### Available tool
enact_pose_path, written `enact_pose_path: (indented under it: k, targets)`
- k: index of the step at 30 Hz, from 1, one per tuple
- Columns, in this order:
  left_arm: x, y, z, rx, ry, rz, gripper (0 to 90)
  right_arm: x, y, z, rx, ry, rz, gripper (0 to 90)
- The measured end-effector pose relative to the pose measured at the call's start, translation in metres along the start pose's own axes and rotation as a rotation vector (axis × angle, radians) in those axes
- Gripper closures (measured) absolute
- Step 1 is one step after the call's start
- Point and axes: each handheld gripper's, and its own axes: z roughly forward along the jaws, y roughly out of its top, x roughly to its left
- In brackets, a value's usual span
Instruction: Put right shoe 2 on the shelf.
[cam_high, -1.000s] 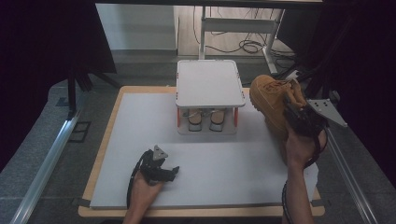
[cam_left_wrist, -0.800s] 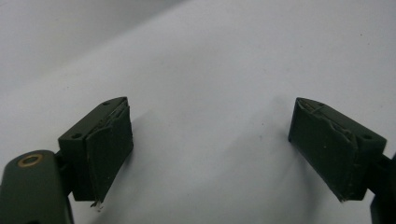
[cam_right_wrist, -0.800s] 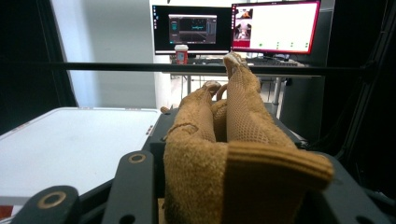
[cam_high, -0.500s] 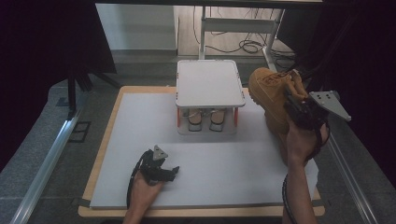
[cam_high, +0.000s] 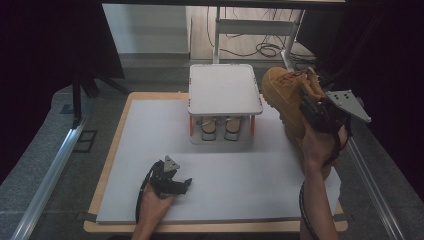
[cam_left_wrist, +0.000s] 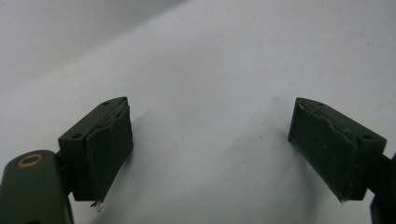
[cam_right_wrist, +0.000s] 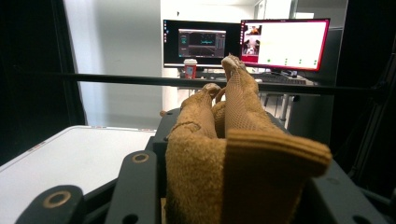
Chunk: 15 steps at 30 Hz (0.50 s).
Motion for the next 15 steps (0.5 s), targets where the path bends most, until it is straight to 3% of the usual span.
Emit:
enact_pose_path:
  k: [15]
  targets:
    - [0.000, 0.000, 0.000, 0.001, 0.000, 0.001, 13.5, 0.029, 0.009, 0.019, -0.010, 0.063, -0.018, 58.7]
